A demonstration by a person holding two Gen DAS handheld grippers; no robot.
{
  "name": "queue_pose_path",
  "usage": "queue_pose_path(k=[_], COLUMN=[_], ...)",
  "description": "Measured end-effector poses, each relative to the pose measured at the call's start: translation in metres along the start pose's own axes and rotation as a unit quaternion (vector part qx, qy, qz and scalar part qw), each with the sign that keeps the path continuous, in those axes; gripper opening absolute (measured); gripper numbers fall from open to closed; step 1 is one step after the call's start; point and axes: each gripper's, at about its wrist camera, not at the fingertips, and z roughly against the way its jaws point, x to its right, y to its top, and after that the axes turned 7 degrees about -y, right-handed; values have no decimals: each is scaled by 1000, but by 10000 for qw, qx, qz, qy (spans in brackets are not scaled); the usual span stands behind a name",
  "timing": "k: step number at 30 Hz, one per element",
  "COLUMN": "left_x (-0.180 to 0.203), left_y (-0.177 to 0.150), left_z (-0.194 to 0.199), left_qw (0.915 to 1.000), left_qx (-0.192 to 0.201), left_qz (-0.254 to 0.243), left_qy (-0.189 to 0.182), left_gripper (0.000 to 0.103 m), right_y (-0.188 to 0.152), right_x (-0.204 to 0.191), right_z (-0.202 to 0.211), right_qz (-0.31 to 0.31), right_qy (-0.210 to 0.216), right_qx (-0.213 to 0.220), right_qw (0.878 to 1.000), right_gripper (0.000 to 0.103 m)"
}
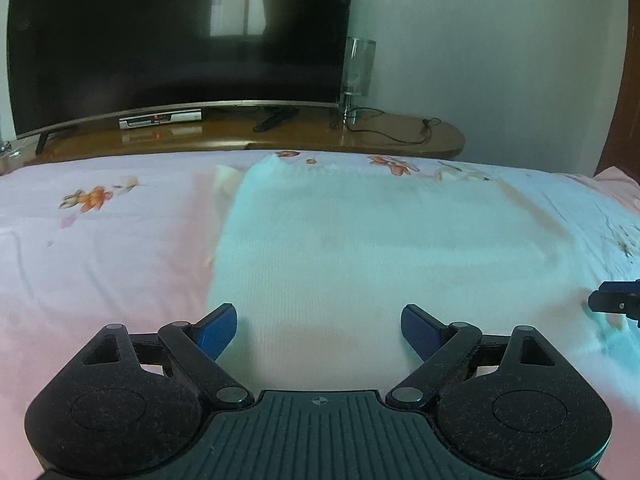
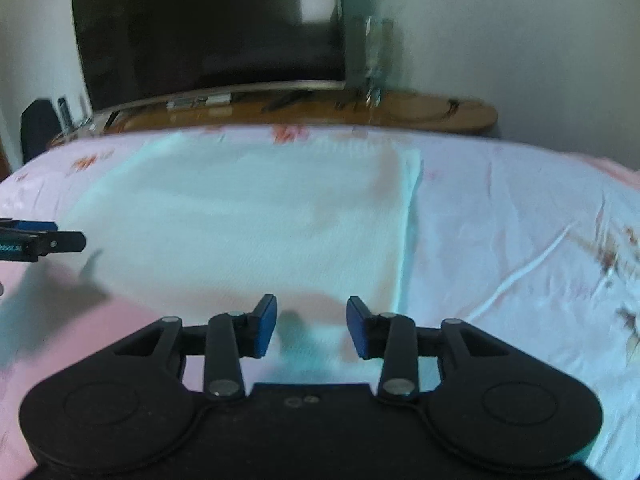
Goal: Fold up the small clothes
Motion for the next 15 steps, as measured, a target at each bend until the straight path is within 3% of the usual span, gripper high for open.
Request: queue_pose_path(k=[6, 8, 11, 13, 15], left_x=[-1, -8, -2, -1, -13], left_y=[25, 27, 32, 26, 12], left_z=[-37, -57, -48, -19, 13], left_qw=[9999, 9980, 9979, 9993, 9992], left_qx=[-163, -611, -641, -340, -155], left_qz=[11, 124, -100, -150, 379], left_qy=[11, -89, -14, 90, -42], left_gripper=[89, 90, 90, 90, 90], right_y=[19, 26, 28, 33, 32], right_x=[8, 7, 12, 13, 14], right_z=[-29, -38, -55, -46, -27], right_qz=[-227, -172, -198, -253, -305], right_qy=[-86, -143, -209, -173, -51], right_qx=[38, 3, -341, -294, 12], right_qw=[9997, 9998, 9990, 9991, 9995], right_gripper=[26, 25, 24, 27, 34])
